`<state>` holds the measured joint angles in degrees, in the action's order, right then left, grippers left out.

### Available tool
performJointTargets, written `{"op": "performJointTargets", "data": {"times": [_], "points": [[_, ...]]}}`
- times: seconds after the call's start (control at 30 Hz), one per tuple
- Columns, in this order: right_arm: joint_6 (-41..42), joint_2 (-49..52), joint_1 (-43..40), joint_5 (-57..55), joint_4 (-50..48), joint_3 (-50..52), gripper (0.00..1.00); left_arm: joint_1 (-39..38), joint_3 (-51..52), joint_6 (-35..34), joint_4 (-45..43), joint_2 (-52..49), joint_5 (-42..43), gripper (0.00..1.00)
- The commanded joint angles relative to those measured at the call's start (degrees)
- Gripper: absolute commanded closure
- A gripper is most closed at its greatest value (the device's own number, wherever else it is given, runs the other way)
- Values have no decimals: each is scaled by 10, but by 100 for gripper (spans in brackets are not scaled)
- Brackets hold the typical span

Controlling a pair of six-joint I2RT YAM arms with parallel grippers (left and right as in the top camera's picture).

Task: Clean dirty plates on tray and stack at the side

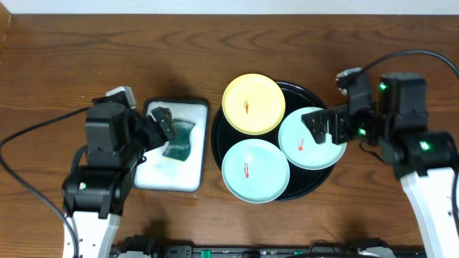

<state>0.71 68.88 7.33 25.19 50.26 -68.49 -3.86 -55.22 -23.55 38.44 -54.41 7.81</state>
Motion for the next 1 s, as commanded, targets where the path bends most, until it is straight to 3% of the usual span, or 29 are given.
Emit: {"op": "performJointTargets", "data": {"times": [0.0,0.07,0.2,0.23,0.3,0.57,0.73,0.8,0.97], "points": [[48,25,6,65,-17,-10,1,2,-12,8,15,-21,1,7],[48,39,6,85,-29,-10,7,2,-12,8,25,-39,-3,3],[34,55,7,85,-31,-10,7,2,-11,7,36,-66,41,3],[29,57,8,82,-29,-10,7,2,-11,21,34,-72,52,10],[17,61,14,76,-27,-10,6,-2,-11,43,26,-89,51,15],[14,68,55,24,-47,-10,5,-60,-9,81,20,-235,-14,15],[29,69,80,-1,-46,-10,9,-81,-9,80,10,-321,-87,28],[36,69,85,-16,-44,-10,10,-80,-9,81,-8,-344,-116,28],[45,69,86,-19,-44,-10,14,-82,-9,85,-66,-399,-99,32]]}}
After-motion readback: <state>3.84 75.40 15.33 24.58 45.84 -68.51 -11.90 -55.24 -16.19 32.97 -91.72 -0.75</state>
